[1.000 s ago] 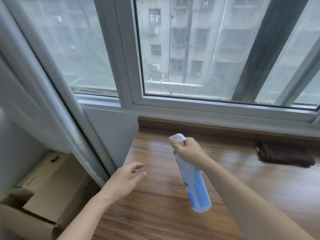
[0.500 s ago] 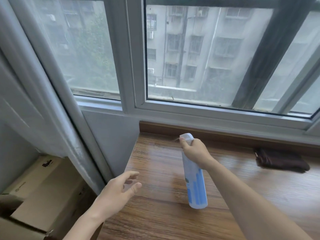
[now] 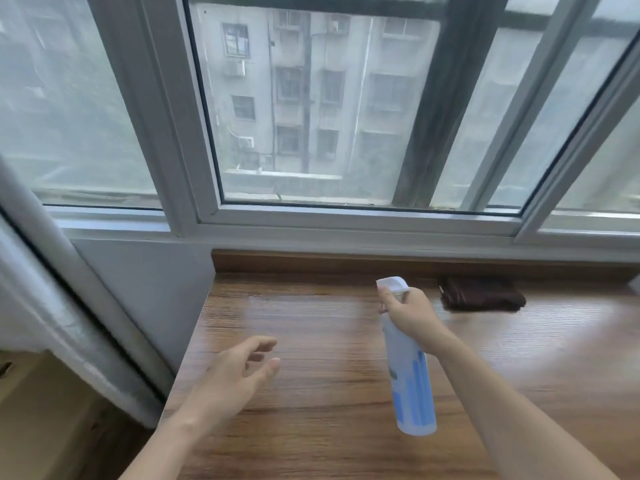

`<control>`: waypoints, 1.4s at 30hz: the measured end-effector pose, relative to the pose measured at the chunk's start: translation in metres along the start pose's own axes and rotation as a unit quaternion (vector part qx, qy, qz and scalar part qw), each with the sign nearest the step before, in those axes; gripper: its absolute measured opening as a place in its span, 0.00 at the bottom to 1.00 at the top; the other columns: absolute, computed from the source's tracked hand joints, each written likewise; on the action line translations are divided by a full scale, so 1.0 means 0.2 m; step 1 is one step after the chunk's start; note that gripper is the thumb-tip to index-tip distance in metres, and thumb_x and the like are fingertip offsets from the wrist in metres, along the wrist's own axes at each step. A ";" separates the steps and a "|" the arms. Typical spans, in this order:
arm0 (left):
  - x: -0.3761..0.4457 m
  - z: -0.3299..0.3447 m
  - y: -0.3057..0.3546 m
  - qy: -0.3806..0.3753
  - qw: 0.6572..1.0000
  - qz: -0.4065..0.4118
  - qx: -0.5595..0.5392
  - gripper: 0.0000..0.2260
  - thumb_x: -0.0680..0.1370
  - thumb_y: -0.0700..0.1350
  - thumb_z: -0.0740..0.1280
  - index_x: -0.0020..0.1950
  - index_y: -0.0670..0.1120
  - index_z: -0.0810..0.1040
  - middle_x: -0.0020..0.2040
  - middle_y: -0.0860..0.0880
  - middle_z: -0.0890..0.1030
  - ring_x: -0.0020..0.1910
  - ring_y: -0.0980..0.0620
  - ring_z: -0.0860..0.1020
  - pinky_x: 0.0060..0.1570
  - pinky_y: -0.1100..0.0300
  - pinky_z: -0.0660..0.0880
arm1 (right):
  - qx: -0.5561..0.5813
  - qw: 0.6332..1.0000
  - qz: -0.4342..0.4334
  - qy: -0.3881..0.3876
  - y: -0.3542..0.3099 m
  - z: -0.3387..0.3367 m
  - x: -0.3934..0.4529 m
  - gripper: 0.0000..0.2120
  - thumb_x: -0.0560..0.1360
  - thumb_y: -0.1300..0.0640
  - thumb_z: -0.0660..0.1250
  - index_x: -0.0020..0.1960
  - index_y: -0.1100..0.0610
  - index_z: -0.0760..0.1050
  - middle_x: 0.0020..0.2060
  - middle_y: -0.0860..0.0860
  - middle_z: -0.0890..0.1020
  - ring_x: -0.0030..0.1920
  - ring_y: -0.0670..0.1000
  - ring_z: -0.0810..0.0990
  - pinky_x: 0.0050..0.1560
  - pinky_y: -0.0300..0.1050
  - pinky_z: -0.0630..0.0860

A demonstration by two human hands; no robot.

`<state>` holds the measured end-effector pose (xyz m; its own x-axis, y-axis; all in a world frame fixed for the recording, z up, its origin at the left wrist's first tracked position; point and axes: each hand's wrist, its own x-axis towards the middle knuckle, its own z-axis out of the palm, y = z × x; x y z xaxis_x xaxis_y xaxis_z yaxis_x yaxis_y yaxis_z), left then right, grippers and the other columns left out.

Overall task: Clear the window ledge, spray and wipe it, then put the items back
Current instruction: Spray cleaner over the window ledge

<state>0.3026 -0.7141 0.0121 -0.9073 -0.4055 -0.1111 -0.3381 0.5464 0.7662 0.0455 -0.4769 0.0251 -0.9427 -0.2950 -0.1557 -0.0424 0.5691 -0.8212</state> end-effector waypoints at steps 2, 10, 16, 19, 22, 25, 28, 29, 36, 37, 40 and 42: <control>0.04 0.04 0.05 -0.011 1.000 0.015 -0.007 0.16 0.79 0.59 0.69 0.66 0.60 0.77 0.60 0.67 0.80 0.59 0.72 0.75 0.58 0.71 0.73 | -0.005 1.000 0.005 0.010 0.04 -0.08 -0.02 0.28 0.80 0.37 0.65 0.39 0.60 0.82 0.32 0.49 0.83 0.36 0.52 0.78 0.39 0.45 0.70; 0.15 0.19 0.22 -0.026 0.998 0.054 0.002 0.17 0.80 0.57 0.69 0.68 0.58 0.77 0.61 0.66 0.79 0.58 0.70 0.77 0.61 0.63 0.77 | 0.006 0.998 0.037 0.058 0.23 -0.40 -0.07 0.27 0.80 0.38 0.66 0.36 0.59 0.80 0.33 0.52 0.85 0.40 0.57 0.83 0.43 0.49 0.75; 0.16 0.28 0.30 -0.033 0.997 0.065 0.005 0.18 0.80 0.58 0.69 0.69 0.56 0.77 0.61 0.66 0.79 0.59 0.67 0.78 0.62 0.59 0.78 | 0.007 0.998 0.044 0.055 0.31 -0.56 -0.20 0.26 0.82 0.39 0.64 0.40 0.62 0.76 0.33 0.57 0.79 0.35 0.53 0.76 0.36 0.45 0.69; 0.14 0.30 0.30 -0.032 0.997 0.064 0.008 0.18 0.80 0.58 0.69 0.68 0.57 0.77 0.60 0.67 0.79 0.58 0.67 0.78 0.61 0.60 0.78 | 0.008 0.999 0.038 0.036 0.33 -0.60 -0.28 0.26 0.82 0.41 0.65 0.41 0.64 0.80 0.35 0.53 0.82 0.36 0.53 0.78 0.36 0.44 0.70; 0.09 0.28 0.29 -0.027 0.998 0.060 0.003 0.17 0.80 0.57 0.69 0.68 0.58 0.77 0.61 0.65 0.79 0.59 0.65 0.78 0.61 0.59 0.78 | -0.010 1.000 0.009 0.014 0.29 -0.58 -0.40 0.21 0.83 0.43 0.64 0.43 0.56 0.84 0.41 0.48 0.87 0.45 0.47 0.83 0.40 0.42 0.74; 0.02 0.22 0.26 0.000 0.999 0.039 -0.005 0.16 0.80 0.56 0.69 0.67 0.58 0.77 0.62 0.64 0.79 0.60 0.65 0.78 0.61 0.61 0.77 | -0.028 0.998 -0.021 -0.043 0.24 -0.47 -0.51 0.18 0.82 0.41 0.65 0.44 0.51 0.84 0.38 0.44 0.87 0.43 0.46 0.85 0.44 0.48 0.81; -0.10 0.13 0.18 0.042 0.999 0.003 -0.014 0.14 0.81 0.55 0.69 0.66 0.58 0.78 0.61 0.63 0.80 0.59 0.64 0.77 0.60 0.60 0.77 | -0.032 0.993 -0.055 -0.097 0.18 -0.30 -0.62 0.20 0.81 0.39 0.65 0.43 0.52 0.84 0.37 0.43 0.87 0.41 0.47 0.86 0.49 0.52 0.82; -0.14 0.11 0.15 0.051 0.999 -0.010 -0.016 0.13 0.81 0.54 0.69 0.66 0.59 0.78 0.60 0.63 0.80 0.59 0.65 0.77 0.59 0.61 0.76 | -0.024 0.991 -0.063 -0.115 0.15 -0.23 -0.66 0.20 0.81 0.38 0.65 0.43 0.52 0.84 0.38 0.43 0.87 0.42 0.48 0.86 0.49 0.53 0.82; -0.41 -0.07 -0.07 0.097 0.992 -0.074 -0.024 0.12 0.83 0.52 0.67 0.66 0.59 0.78 0.61 0.62 0.81 0.59 0.66 0.77 0.65 0.55 0.76 | -0.039 0.971 -0.108 -0.210 0.00 0.21 -0.86 0.24 0.80 0.34 0.63 0.43 0.53 0.84 0.40 0.52 0.87 0.43 0.52 0.85 0.47 0.52 0.81; -0.45 -0.09 -0.10 0.106 0.991 -0.082 -0.028 0.12 0.83 0.52 0.67 0.66 0.59 0.78 0.60 0.62 0.81 0.59 0.65 0.77 0.65 0.55 0.76 | -0.042 0.969 -0.118 -0.215 -0.02 0.25 -0.88 0.25 0.80 0.35 0.63 0.43 0.55 0.83 0.39 0.53 0.86 0.43 0.55 0.85 0.43 0.51 0.80; -0.55 -0.14 -0.16 0.121 0.988 -0.096 -0.028 0.12 0.83 0.52 0.67 0.66 0.59 0.78 0.60 0.62 0.81 0.60 0.64 0.78 0.65 0.56 0.76 | -0.047 0.963 -0.134 -0.228 -0.09 0.35 -0.92 0.26 0.81 0.36 0.63 0.43 0.57 0.83 0.38 0.54 0.85 0.41 0.56 0.84 0.40 0.46 0.75; -0.61 -0.16 -0.19 0.128 0.986 -0.104 -0.030 0.13 0.83 0.52 0.67 0.67 0.58 0.78 0.61 0.62 0.81 0.61 0.63 0.78 0.64 0.56 0.76 | -0.058 0.960 -0.140 -0.235 -0.13 0.39 -0.94 0.26 0.81 0.35 0.62 0.42 0.57 0.82 0.36 0.54 0.85 0.39 0.55 0.84 0.40 0.46 0.77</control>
<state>0.4339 -0.7097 0.0163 -0.7245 -0.6800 -0.1130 -0.4885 0.3909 0.7801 0.2497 -0.4963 0.0324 -0.6375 -0.7464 -0.1911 -0.3345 0.4916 -0.8040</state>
